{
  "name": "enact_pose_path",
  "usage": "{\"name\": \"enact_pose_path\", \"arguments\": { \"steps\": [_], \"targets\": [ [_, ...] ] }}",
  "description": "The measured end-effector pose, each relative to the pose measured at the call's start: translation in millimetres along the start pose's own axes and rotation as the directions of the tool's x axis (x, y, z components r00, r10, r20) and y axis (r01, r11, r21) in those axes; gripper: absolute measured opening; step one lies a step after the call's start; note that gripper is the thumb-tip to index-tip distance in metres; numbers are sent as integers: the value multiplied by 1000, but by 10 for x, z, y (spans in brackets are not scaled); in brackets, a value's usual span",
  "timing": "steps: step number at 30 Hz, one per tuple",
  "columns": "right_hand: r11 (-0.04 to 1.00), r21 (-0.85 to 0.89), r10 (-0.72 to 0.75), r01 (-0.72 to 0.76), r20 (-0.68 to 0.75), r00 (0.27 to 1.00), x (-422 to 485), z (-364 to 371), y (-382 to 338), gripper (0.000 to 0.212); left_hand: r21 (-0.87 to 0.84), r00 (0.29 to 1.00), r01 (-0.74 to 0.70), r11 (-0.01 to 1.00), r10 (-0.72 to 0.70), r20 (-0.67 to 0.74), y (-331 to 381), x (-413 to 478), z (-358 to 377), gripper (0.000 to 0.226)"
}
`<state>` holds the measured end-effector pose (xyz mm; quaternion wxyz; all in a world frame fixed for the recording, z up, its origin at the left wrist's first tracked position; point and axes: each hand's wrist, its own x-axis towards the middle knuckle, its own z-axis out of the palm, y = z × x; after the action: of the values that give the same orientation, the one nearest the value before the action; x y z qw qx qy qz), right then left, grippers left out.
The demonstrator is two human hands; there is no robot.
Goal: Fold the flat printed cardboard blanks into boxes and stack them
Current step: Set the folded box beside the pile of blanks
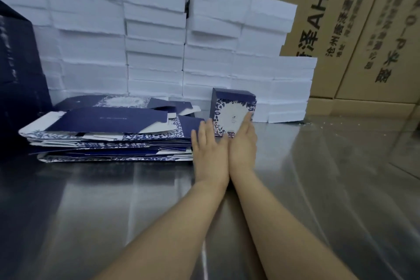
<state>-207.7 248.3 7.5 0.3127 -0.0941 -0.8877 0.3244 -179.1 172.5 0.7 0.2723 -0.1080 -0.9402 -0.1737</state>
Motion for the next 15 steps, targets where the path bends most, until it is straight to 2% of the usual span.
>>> {"name": "enact_pose_path", "arguments": {
  "steps": [5,9,12,15],
  "targets": [
    [989,-11,-143,144,55,988,-677,-176,-350,71,8,993,112,994,-112,-33,-242,-442,-376,48],
    [969,-27,-237,246,185,954,-1214,-339,-623,71,-108,981,174,979,-182,-69,-375,-901,-803,44],
    [961,48,-275,271,228,934,-1577,-468,-837,66,-206,984,144,968,-162,-71,-499,-1277,-1113,50],
    [937,25,-337,347,312,888,-1903,-503,-986,74,-161,996,78,984,-83,-24,-918,-1558,-1420,48]
  ]
}}
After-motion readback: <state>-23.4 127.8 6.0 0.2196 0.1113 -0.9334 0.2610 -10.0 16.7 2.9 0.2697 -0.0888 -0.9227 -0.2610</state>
